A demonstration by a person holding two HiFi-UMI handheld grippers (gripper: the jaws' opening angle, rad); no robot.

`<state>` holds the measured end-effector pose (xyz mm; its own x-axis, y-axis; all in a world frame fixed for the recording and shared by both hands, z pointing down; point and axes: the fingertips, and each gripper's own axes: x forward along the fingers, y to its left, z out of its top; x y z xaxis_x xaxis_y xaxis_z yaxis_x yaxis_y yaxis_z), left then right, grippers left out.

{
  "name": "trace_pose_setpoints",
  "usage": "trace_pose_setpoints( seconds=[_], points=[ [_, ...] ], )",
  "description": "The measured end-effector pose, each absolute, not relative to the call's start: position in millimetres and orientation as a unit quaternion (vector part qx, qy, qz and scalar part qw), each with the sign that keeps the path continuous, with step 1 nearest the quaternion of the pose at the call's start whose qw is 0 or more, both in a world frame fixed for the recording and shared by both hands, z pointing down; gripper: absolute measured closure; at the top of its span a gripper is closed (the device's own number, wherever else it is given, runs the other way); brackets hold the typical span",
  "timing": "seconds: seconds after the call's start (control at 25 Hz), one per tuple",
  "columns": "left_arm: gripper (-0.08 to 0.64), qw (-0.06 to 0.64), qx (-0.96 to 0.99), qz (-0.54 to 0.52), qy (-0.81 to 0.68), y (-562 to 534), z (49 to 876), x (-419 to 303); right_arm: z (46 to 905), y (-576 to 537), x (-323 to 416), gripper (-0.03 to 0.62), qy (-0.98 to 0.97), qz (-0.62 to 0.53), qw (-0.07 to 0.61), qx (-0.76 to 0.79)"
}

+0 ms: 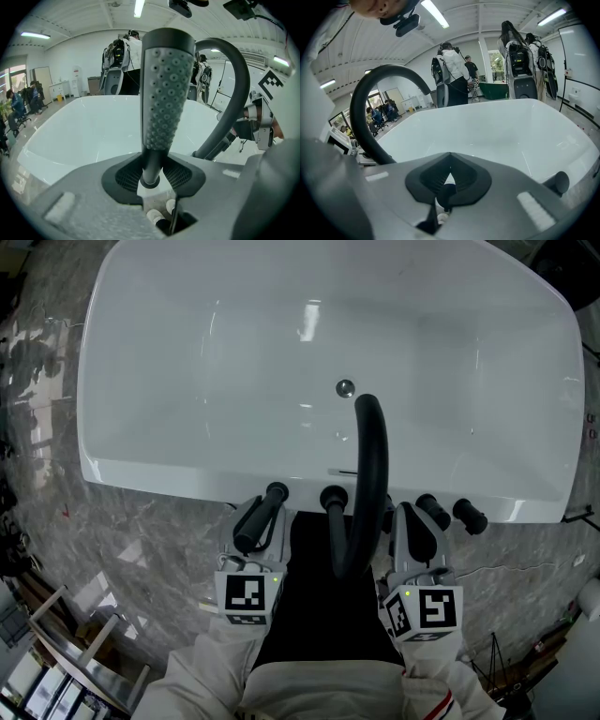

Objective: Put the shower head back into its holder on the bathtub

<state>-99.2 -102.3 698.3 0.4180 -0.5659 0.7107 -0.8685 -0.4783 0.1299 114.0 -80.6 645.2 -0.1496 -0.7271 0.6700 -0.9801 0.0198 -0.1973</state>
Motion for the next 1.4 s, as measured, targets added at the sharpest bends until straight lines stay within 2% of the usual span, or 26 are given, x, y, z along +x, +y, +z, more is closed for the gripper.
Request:
trace_pose_setpoints(
  seconds=[0.56, 0.92, 1.4],
  points=[
    [0.417, 0.206, 0.821, 0.318, -0.428, -97.1, 703.1, -91.1, 655.4, -76.3, 113.0, 0.586, -0.676, 0.335, 0.202, 0.625],
    [0.411, 0.160, 0.790, 0.391, -0.444, -93.8, 710.7, -92.4, 655.7, -76.3, 109.8, 0.586, -0.678, 0.337, 0.203, 0.621],
    [0.407, 0.183, 0.777, 0.407, -0.444, -84.5, 719.7, -99.2, 656.8, -71.6, 105.3, 0.586, -0.685, 0.339, 0.203, 0.612]
  ],
)
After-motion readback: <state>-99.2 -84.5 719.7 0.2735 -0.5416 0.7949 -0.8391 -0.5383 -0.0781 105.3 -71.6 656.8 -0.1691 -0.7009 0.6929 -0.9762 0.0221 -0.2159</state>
